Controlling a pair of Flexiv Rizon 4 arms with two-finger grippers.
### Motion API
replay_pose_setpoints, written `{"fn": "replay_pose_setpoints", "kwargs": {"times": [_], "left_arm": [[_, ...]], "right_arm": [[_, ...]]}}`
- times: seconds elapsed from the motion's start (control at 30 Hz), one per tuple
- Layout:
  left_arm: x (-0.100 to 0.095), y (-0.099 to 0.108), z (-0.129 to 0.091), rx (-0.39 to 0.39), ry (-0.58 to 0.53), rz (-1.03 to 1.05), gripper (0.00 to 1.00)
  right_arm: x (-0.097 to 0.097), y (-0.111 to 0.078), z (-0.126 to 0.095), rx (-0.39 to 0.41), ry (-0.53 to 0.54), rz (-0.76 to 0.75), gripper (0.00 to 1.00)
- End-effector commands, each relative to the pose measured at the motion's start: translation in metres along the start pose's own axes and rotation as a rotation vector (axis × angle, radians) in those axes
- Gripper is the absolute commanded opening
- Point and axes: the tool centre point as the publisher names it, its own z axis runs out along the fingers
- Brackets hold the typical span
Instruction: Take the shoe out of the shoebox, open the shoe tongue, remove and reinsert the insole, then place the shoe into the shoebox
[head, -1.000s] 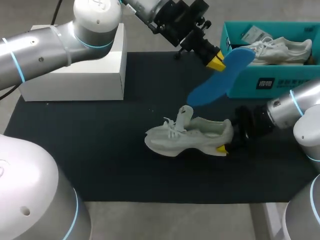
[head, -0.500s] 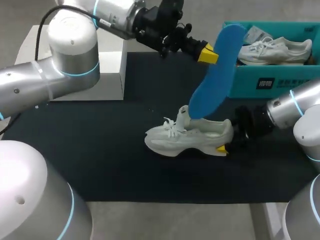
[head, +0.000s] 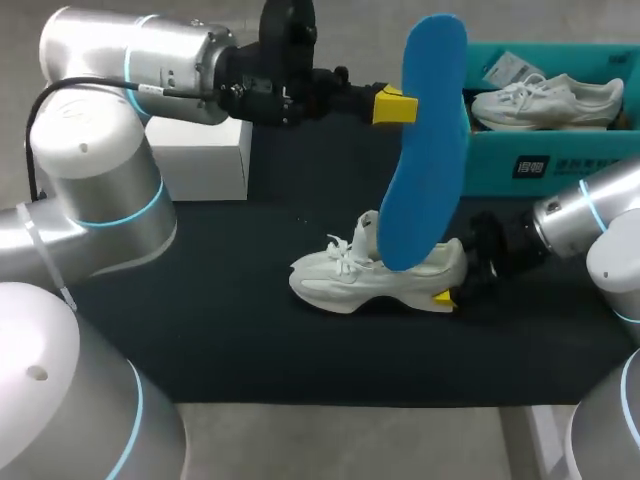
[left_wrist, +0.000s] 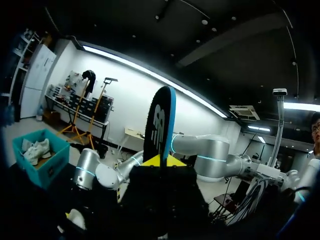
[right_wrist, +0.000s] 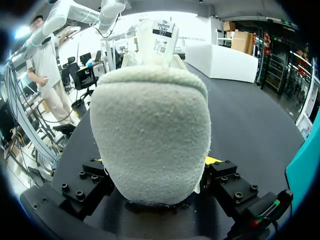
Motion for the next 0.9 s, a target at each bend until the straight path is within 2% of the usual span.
{"fn": "replay_pose_setpoints", "kwargs": {"times": [0.03,0.13,0.4,0.63,0.9], "left_arm": [[0.031,-0.004,-0.005,0.064,-0.007,-0.021,0.00],[0.046,-0.008,-0.001,0.086,0.035,-0.049,0.00],[0.073,-0.006,0.004,0.054,0.083,-0.074,0.00],[0.081,-0.007,-0.008,0.064,0.068,-0.060,0.00],[0.082,-0.002,-0.004,0.039,0.089,-0.083,0.00]], "right_arm": [[-0.001,-0.004,0.006,0.003,-0.001,0.001,0.00],[-0.001,-0.004,0.006,0.003,-0.001,0.001,0.00],[-0.001,-0.004,0.006,0.003,-0.001,0.001,0.00],[-0.001,-0.004,0.006,0.003,-0.001,0.001,0.00],[-0.001,-0.004,0.006,0.003,-0.001,0.001,0.00]]}}
